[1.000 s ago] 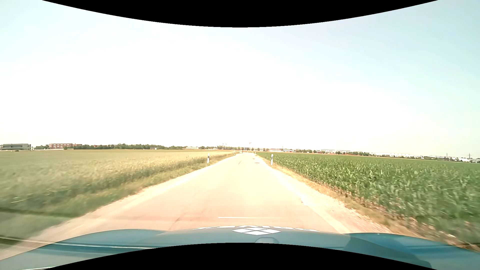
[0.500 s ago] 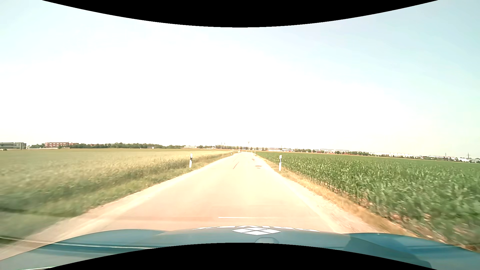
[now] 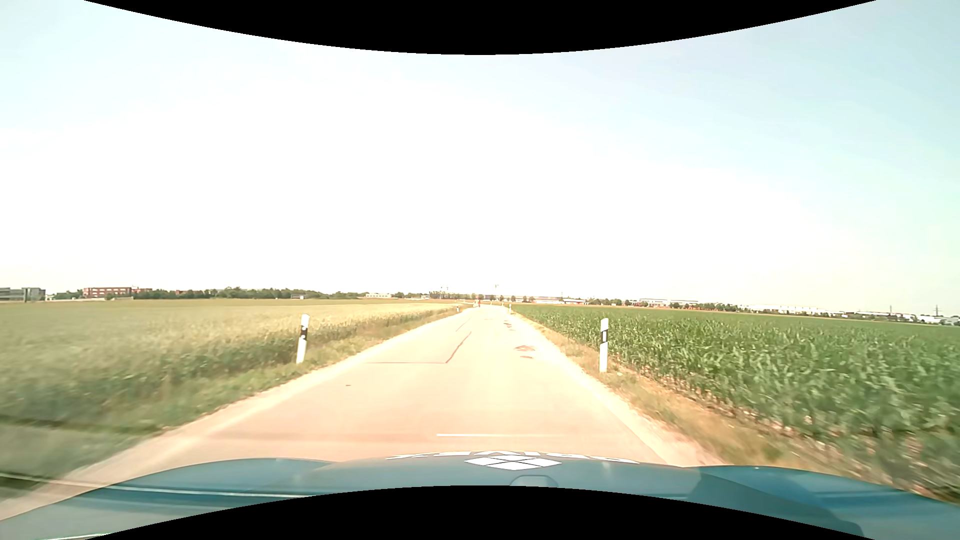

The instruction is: Follow the waypoints while adhering to traffic rules and regulations

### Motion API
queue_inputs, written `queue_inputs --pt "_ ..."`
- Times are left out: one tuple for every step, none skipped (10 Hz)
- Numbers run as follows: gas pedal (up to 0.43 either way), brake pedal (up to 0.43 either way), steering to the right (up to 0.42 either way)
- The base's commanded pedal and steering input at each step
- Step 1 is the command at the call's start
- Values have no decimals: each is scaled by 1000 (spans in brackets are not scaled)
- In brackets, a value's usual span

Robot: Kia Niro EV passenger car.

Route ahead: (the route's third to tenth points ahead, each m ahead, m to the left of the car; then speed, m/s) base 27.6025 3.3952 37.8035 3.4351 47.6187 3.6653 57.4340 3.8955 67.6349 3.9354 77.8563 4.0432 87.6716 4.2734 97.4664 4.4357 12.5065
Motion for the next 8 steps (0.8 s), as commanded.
queue_inputs --pt "47 0 2" --pt "47 0 2" --pt "47 0 1" --pt "47 0 2" --pt "47 0 1" --pt "47 0 2" --pt "47 0 2" --pt "47 0 1"
